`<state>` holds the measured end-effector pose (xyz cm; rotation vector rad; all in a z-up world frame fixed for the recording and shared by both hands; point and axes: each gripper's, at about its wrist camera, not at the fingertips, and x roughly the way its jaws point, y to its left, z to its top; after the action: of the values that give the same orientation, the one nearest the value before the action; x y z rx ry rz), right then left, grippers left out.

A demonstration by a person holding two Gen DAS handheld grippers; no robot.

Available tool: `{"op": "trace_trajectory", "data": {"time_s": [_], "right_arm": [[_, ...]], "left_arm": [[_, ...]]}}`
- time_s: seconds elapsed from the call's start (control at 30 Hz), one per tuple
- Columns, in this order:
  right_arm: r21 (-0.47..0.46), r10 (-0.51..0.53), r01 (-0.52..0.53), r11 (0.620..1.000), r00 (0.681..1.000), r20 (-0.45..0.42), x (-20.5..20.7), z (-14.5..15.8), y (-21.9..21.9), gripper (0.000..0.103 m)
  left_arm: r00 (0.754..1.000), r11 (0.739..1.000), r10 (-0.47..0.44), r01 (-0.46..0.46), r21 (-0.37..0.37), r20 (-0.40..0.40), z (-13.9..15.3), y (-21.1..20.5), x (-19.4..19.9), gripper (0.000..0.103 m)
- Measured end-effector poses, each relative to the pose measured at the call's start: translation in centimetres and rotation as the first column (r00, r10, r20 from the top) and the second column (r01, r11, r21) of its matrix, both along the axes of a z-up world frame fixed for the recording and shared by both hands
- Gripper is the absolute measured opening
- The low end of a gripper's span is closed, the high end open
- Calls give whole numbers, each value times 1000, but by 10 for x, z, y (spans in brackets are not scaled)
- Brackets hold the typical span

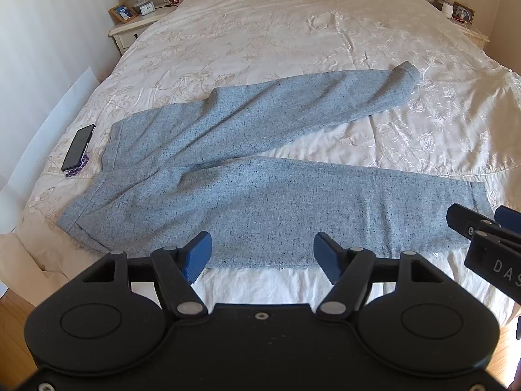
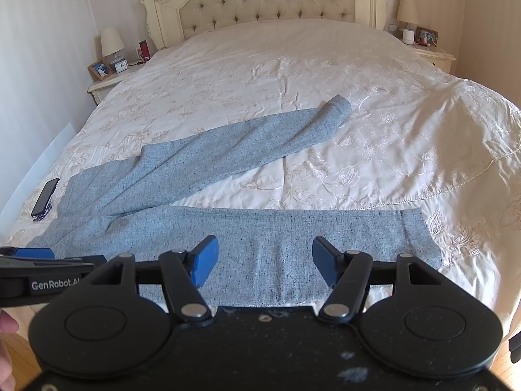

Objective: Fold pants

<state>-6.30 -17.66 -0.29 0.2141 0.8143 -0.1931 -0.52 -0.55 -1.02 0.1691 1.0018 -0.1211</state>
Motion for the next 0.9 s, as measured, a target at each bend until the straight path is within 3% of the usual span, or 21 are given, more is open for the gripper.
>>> {"op": "trace_trajectory", "data": {"time_s": [0.9], "right_arm": [[-7, 23, -23, 1000, 1000, -2, -1, 0, 5, 68]], "left_arm": [[1000, 1000, -1, 1, -1, -5, 0, 2, 1, 72]]}}
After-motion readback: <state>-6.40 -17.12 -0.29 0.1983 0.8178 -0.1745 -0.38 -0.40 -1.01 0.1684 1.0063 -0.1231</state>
